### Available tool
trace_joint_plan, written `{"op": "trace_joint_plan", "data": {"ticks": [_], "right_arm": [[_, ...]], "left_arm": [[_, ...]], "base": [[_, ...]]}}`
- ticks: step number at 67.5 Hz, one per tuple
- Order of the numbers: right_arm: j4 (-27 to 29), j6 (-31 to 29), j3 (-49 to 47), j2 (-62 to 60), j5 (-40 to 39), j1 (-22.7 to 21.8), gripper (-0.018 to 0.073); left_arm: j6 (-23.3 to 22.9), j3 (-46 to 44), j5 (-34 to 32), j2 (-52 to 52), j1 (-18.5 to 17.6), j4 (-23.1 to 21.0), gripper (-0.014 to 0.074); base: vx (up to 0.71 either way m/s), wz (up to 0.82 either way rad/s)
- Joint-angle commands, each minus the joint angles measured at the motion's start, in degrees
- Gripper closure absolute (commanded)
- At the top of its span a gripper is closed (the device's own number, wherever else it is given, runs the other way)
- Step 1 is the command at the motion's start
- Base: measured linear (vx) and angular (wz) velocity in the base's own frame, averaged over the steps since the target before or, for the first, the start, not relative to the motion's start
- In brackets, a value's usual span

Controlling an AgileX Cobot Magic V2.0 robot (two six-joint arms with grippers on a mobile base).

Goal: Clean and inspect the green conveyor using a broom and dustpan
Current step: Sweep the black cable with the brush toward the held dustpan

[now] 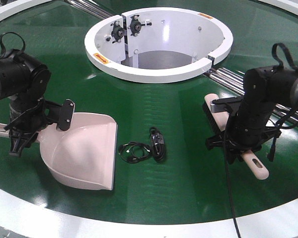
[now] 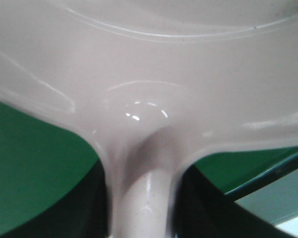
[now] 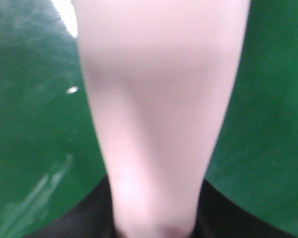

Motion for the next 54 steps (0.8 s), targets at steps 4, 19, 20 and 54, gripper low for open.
{"op": "trace_joint_plan", "data": {"ticks": [4, 19, 20, 54], "right_arm": [[-0.83, 1.89, -1.62, -4.06, 3.71, 2.07, 0.0564], [-2.15, 7.35, -2.69, -3.88, 5.21, 9.04, 0.0564], [-2.39, 8.30, -3.01, -3.80, 5.26, 9.83, 0.0564], [-1.81, 17.10, -15.23, 6.58, 11.67, 15.83, 0.0564]], "left_arm": [[0.20, -1.65, 1.91, -2.72, -0.24, 1.58, 0.0603], [0.20, -1.65, 1.91, -2.72, -0.24, 1.58, 0.0603], [0.20, -1.65, 1.91, -2.72, -0.24, 1.58, 0.0603], [0.20, -1.65, 1.91, -2.72, -0.24, 1.58, 0.0603]], "base": [[0.00, 0.00], [0.00, 0.00], [0.00, 0.00], [0.00, 0.00]]}}
